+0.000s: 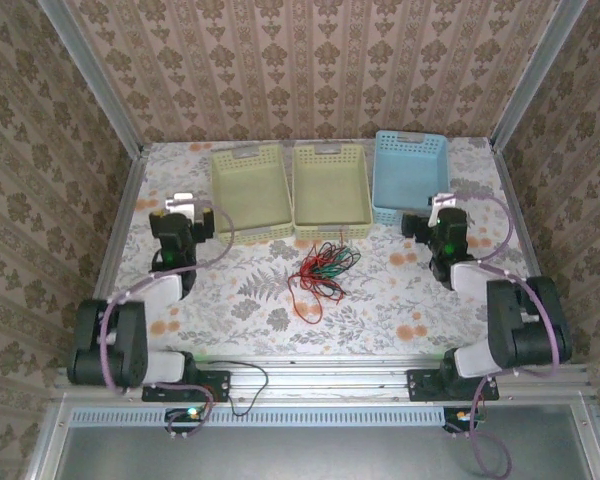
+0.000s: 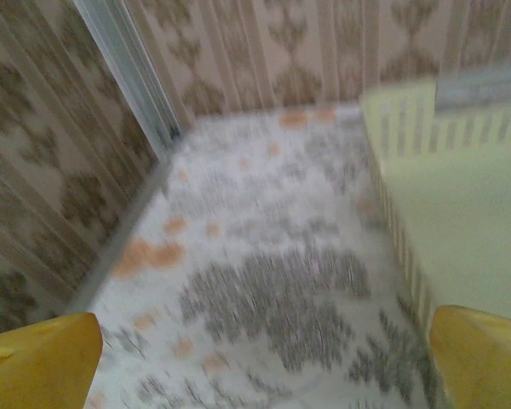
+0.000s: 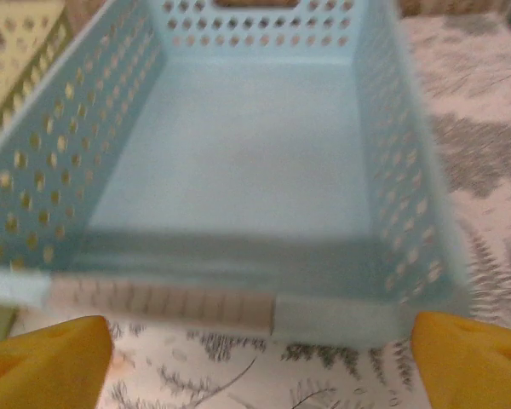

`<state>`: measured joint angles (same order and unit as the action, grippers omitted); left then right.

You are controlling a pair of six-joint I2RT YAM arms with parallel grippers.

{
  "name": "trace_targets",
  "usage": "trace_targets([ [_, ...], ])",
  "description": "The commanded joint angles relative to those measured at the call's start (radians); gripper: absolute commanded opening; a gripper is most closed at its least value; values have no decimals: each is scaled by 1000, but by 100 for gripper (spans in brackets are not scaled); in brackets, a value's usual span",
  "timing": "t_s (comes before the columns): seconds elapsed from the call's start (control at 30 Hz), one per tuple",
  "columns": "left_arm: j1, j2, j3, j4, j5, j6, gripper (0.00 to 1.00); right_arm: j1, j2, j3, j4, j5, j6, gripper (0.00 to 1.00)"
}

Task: Untangle the cables

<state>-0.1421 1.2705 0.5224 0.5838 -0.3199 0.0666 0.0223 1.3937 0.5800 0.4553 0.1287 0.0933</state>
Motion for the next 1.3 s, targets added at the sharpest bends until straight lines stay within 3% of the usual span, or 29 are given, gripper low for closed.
trace_targets([
  [0.0, -28, -146, 81, -326, -120, -94, 100, 47, -136, 87, -294, 151, 97, 87],
  [0.1, -135, -246, 102, -518, -45, -210, 100, 189, -219, 127, -434, 141, 63, 84],
  [0.23, -404, -316, 2, -491, 82, -291, 100, 413, -238, 207, -611, -29, 13, 82],
  [0.3, -488, -292, -22, -466, 132, -373, 100, 489, -212, 250, -663, -139, 20, 80],
  [0.4, -554, -209, -38, -394, 219, -481, 100, 561, -151, 294, -669, -229, 70, 66],
  [0.57, -627, -99, -30, -280, 257, -524, 100, 577, -42, 341, -628, -243, 134, 55],
  [0.9, -692, 141, 76, -246, 293, -516, 100, 576, 186, 449, -618, -275, 175, 42],
  [1.0, -697, 190, 94, -218, 299, -524, 100, 576, 211, 456, -626, -302, 176, 32],
  [1.13, -695, 248, 117, -220, 297, -527, 94, 576, 219, 462, -642, -332, 176, 0],
  [1.27, -695, 313, 134, -216, 260, -550, 86, 573, 156, 457, -644, -290, 181, 0],
])
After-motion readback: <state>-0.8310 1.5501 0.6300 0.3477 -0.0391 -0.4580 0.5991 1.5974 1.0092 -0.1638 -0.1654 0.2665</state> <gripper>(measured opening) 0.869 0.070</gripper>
